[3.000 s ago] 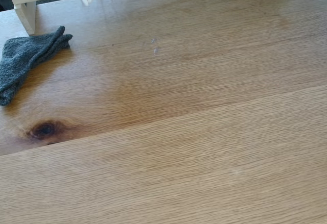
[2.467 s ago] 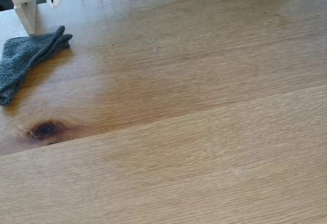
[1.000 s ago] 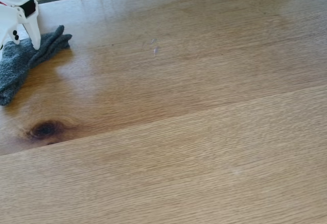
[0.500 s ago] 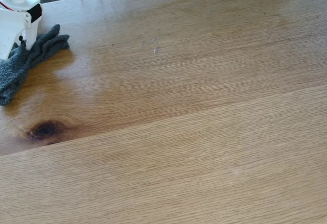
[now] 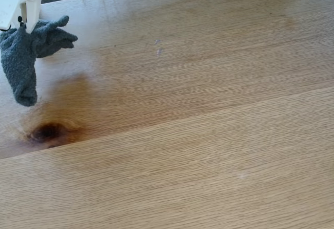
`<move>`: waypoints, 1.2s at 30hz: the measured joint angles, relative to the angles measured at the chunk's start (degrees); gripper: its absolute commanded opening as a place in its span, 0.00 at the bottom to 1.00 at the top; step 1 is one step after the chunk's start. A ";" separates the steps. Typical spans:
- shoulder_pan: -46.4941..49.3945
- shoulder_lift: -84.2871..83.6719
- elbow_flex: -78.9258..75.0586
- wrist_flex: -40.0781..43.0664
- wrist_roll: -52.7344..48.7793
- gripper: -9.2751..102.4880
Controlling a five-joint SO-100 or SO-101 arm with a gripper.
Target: Clean the area in front of the robot
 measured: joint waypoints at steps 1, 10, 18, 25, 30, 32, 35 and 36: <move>-1.05 2.20 0.00 2.81 0.09 0.08; -24.61 18.37 0.26 22.24 8.53 0.08; -52.47 19.42 7.73 18.46 18.11 0.08; -57.66 8.53 17.93 1.41 21.18 0.08; -60.64 4.92 22.94 -12.83 23.82 0.08; -62.31 2.72 24.26 -19.69 24.35 0.08; -64.95 -1.67 25.49 -29.09 24.26 0.08; -65.65 -3.25 25.58 -31.38 24.26 0.08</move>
